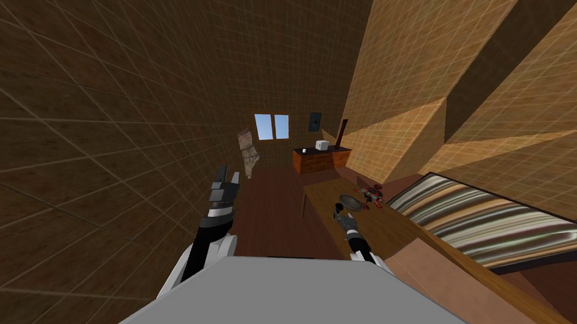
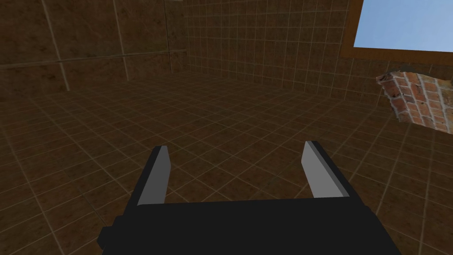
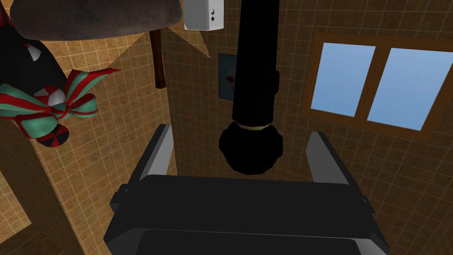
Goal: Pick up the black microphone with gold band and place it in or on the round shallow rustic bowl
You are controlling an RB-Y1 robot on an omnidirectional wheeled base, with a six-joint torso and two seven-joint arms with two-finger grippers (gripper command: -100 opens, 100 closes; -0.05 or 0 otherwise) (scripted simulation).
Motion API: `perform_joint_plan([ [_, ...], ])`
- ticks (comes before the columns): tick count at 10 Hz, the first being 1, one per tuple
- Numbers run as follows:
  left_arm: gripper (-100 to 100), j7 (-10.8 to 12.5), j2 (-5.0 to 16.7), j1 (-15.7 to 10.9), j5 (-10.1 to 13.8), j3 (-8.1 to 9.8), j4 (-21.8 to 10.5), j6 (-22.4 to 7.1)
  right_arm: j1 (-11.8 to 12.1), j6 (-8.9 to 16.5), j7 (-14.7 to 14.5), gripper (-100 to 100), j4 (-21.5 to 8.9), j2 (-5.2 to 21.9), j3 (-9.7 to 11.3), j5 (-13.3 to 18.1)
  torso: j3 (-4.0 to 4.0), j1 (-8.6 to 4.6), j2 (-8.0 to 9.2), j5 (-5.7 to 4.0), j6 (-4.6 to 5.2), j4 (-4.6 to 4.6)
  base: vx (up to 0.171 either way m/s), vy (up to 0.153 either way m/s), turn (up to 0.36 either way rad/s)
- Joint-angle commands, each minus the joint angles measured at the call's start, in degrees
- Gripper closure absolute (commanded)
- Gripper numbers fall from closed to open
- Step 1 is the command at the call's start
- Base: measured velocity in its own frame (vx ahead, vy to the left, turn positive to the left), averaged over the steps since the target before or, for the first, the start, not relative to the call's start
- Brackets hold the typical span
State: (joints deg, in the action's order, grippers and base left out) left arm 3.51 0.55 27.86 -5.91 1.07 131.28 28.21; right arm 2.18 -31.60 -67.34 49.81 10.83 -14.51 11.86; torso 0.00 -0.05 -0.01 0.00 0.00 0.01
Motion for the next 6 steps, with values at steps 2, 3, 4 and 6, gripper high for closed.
perform_joint_plan([
  [2, 0, 0.0, 0.0, 0.0, 0.0, 0.0, 0.0, 0.0, -1.5, -0.4, -2.6, -100, -3.8, 0.1, -0.2, 0.0, 0.0, 0.01, 0.01, 0.0, 0.01, 0.0, -0.004, -0.013, 0.034],
  [3, 0, 0.0, 0.0, 0.0, 0.0, 0.0, 0.0, 0.0, -2.3, -0.7, -4.0, -100, -5.7, 0.2, -0.2, -0.1, 0.0, 0.02, 0.01, 0.0, 0.0, 0.0, -0.007, -0.02, 0.059],
  [4, 0, 0.0, 0.0, 0.0, 0.0, 0.0, 0.0, 0.0, -3.0, -0.9, -5.2, -100, -7.5, 0.3, -0.3, -0.2, 0.01, 0.0, 0.01, 0.0, 0.0, 0.0, -0.009, -0.024, 0.065],
  [6, 0, 0.0, 0.0, 0.0, 0.0, 0.0, 0.0, 0.0, -4.2, -1.4, -7.1, -100, -10.3, 0.5, -0.3, -0.3, 0.02, -0.01, 0.03, 0.0, 0.01, 0.01, -0.008, -0.018, 0.059],
])
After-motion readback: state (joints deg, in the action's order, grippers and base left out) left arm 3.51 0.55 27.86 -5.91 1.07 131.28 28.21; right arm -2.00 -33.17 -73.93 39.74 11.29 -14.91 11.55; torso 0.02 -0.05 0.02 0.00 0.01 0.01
